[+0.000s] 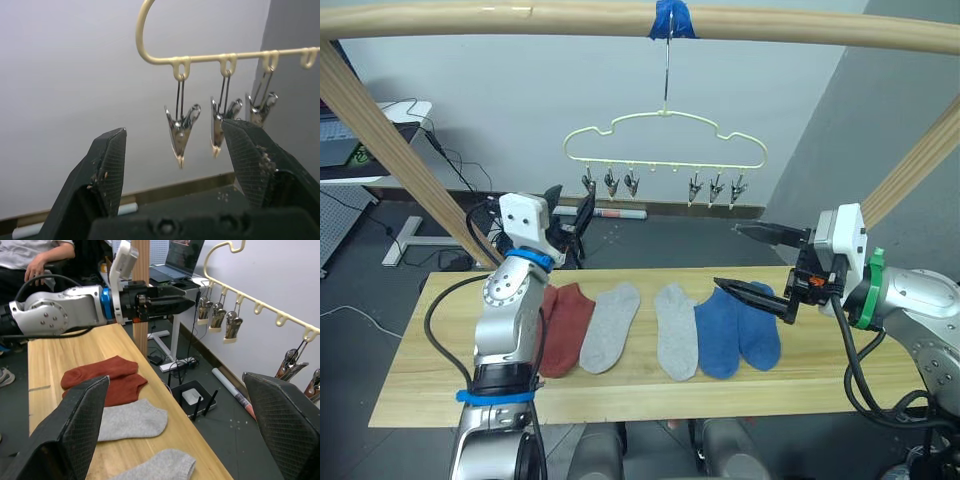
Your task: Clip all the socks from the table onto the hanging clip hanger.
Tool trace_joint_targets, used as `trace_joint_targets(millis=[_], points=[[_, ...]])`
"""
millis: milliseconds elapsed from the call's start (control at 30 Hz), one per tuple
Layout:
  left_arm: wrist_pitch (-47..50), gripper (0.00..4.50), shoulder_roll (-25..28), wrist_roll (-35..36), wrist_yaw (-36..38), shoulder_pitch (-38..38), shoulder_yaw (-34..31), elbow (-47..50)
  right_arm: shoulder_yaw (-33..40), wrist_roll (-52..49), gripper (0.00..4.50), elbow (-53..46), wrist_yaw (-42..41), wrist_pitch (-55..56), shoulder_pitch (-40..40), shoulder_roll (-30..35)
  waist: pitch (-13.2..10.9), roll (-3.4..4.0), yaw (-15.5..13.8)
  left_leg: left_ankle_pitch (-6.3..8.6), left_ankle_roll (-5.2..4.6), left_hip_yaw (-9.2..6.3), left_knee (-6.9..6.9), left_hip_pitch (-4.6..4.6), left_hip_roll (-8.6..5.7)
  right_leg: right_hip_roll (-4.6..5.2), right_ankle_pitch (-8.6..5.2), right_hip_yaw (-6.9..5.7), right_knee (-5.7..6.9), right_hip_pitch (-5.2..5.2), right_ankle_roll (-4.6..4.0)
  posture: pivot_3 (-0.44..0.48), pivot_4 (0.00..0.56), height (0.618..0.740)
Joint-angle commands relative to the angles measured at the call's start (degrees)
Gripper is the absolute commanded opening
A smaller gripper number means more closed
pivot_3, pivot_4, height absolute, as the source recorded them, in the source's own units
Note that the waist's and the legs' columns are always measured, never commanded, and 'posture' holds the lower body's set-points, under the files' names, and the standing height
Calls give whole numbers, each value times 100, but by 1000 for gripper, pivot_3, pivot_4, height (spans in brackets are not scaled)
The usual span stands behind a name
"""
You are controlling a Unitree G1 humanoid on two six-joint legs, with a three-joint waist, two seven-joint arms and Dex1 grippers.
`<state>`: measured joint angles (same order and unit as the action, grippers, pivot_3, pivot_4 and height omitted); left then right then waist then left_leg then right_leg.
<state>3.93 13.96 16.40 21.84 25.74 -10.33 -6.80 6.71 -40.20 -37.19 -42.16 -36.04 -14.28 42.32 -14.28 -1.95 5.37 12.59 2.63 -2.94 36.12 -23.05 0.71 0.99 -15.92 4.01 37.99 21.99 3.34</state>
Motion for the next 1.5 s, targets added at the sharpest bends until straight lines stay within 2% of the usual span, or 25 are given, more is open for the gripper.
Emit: trace_joint_targets(millis=[33, 167, 633, 867, 1300, 1500], points=[[-275, 3319, -70, -42, -63, 222, 5, -168, 152, -187, 4500, -263, 111, -40, -42, -8, -9, -2, 20, 0, 0, 0, -1, -6, 0, 0, 2, 0, 1, 6, -2, -253, 277, 740], [-433, 3319, -141, -95, -123, 394, 2, -449, 190, -264, 4500, -314, 194, -90, -35, 11, -18, -4, 57, 0, 0, -5, 0, -34, 0, 0, 14, -6, 2, 31, -23, -260, 278, 740], [-820, 3319, -325, -270, -585, 707, -31, -900, 278, -415, 4500, -266, 381, -173, -240, 3, -45, -12, 122, 0, 0, -8, 0, -37, -1, 1, 9, -8, 0, 32, -11, -266, 282, 740], [-881, 3319, -401, -262, -647, 697, -20, -864, 297, -466, 4500, -276, 473, -179, -243, 17, -56, -14, 123, 0, 0, -9, -1, -39, -1, 1, 8, -9, -4, 32, -9, -274, 285, 740], [-672, 3319, -436, -255, -655, 125, 41, -190, 335, -374, 4500, -242, 556, -52, -242, -12, -70, -13, 129, 0, 0, -9, -1, -40, -1, 1, -1, -8, -4, 33, 4, -274, 283, 740], [-685, 3319, -458, -372, -821, 292, 42, -392, 307, -343, 4500, -202, 574, -14, -291, -38, -77, -14, 129, 0, 0, -9, -1, -40, -1, 1, -1, -8, -5, 33, 5, -271, 284, 740]])
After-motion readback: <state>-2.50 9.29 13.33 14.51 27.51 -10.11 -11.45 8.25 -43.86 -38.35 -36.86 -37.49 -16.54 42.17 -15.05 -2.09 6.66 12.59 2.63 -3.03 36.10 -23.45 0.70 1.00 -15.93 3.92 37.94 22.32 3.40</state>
